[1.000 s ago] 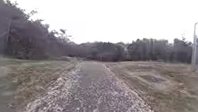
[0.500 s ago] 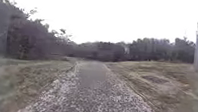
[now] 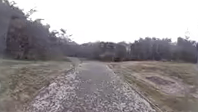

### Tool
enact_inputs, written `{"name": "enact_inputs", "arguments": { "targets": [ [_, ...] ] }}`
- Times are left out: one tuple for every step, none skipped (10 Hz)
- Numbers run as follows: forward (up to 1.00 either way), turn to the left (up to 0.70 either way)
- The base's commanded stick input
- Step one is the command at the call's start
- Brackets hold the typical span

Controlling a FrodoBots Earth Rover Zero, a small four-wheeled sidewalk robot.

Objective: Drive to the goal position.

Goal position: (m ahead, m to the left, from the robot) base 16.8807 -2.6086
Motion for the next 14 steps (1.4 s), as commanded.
{"name": "enact_inputs", "arguments": {
  "targets": [
    [0.45, 0.00],
    [0.45, 0.00],
    [0.45, 0.00],
    [0.45, 0.00],
    [0.45, 0.00],
    [0.45, 0.00],
    [0.45, 0.25],
    [0.45, 0.26],
    [0.45, 0.27],
    [0.45, 0.27],
    [0.45, 0.27],
    [0.45, 0.27],
    [0.45, 0.27],
    [0.45, 0.22]
  ]
}}
